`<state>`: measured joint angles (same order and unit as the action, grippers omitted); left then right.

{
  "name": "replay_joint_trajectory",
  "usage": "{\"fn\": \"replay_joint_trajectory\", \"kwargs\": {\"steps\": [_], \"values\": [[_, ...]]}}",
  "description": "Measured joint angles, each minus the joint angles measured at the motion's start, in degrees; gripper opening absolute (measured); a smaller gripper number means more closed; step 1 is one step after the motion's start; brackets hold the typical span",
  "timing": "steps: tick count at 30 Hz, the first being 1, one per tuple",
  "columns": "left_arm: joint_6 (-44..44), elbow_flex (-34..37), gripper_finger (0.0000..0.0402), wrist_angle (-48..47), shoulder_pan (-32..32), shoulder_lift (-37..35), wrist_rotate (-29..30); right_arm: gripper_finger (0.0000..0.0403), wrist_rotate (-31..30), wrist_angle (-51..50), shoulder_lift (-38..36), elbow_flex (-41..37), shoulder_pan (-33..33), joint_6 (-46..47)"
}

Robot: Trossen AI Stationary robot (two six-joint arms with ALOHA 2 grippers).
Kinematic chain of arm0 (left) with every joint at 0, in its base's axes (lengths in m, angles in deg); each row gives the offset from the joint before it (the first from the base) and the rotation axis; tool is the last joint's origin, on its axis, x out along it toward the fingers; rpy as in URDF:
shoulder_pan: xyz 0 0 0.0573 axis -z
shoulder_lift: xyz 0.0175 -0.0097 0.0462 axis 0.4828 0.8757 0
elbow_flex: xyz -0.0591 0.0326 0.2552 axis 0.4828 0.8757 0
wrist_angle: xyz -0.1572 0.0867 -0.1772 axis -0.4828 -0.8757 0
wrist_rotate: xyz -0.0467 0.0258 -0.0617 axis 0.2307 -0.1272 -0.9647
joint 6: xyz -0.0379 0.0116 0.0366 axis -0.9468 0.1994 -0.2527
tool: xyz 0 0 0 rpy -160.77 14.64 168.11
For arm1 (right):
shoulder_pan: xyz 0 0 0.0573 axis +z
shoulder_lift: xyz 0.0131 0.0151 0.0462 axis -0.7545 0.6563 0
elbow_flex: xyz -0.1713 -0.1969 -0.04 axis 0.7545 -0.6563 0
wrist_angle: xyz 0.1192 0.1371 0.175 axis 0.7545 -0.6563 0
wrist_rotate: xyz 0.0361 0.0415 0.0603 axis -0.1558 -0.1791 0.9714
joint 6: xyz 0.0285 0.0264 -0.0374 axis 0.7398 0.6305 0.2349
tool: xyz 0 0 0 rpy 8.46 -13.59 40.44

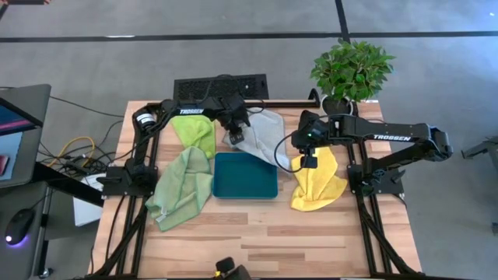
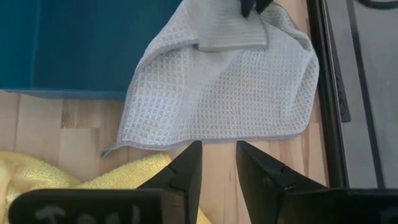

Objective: Fold microfiber towels
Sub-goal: Fold the gray microfiber towel

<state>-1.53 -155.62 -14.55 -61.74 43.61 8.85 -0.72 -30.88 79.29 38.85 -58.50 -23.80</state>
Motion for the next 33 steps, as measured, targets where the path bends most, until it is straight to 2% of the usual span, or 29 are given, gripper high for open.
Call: {"fn": "replay_joint_trajectory", "kwargs": {"steps": [6, 12, 14, 22, 28, 33], "values": [[1.4, -0.1, 0.0100, -0.4, 0.1, 0.0, -1.0, 0.0121, 0.0, 0.2, 0.0, 0.0, -0.5, 0.0], [1.4, -0.1, 0.0020, -0.4, 0.1, 0.0, -1.1, 0.0121, 0.0, 0.2, 0.0, 0.0, -1.5, 0.9], [1.0, -0.4, 0.0007, -0.8, 0.1, 0.0, -1.1, 0.0121, 0.0, 0.2, 0.0, 0.0, -2.0, 0.9], [0.8, -7.0, 0.0013, -6.7, 0.3, 0.0, -0.4, 0.0121, 0.0, 0.2, 0.0, 0.0, -3.9, 0.9], [0.7, -11.9, 0.0013, -12.0, 1.7, -0.1, 4.3, 0.0121, 0.0, 0.2, 0.0, 0.0, -4.1, 0.9], [0.9, -14.9, 0.0013, -16.3, 3.8, -0.1, 4.6, 0.0121, 0.0, 0.2, 0.0, 0.0, -4.1, 0.9]]}}
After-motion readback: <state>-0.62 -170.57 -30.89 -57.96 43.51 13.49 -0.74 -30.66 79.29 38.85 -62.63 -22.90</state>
